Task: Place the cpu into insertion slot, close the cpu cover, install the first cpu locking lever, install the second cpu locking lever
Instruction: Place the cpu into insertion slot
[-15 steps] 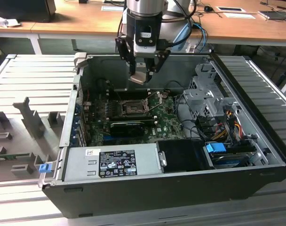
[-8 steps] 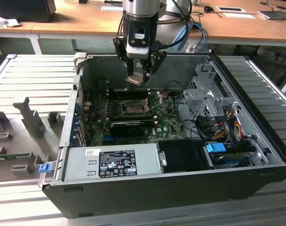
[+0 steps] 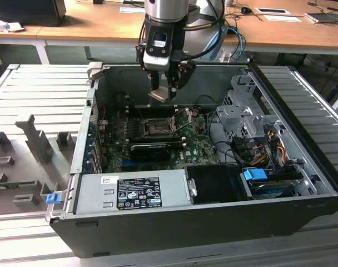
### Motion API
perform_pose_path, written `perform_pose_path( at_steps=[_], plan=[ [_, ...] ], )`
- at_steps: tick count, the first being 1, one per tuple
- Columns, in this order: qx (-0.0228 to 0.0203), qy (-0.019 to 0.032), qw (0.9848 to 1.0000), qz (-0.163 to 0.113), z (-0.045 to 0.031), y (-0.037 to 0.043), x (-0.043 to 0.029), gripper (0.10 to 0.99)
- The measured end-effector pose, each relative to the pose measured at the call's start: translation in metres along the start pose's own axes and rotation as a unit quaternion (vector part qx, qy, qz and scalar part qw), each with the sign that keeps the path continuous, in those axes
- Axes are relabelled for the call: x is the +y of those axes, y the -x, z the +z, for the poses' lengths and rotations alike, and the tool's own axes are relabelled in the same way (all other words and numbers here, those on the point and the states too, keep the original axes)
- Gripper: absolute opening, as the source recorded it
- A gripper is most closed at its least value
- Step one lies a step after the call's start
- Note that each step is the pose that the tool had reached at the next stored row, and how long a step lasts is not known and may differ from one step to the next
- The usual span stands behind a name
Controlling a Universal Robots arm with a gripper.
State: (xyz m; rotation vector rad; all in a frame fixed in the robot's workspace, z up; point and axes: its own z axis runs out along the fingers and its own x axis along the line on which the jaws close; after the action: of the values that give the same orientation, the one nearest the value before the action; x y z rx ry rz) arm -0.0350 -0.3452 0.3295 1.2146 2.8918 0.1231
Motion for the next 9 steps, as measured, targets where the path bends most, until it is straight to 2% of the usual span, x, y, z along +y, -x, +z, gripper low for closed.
perform_pose_path(
  at_steps=[4, 9],
  plan=[
    [-0.0019, 0.0007, 0.9997, 0.025, 0.0010, 0.0000, -0.0001, 0.529],
    [-0.0043, 0.0016, 0.9983, 0.058, 0.0023, 0.0001, -0.0002, 0.529]
  ],
)
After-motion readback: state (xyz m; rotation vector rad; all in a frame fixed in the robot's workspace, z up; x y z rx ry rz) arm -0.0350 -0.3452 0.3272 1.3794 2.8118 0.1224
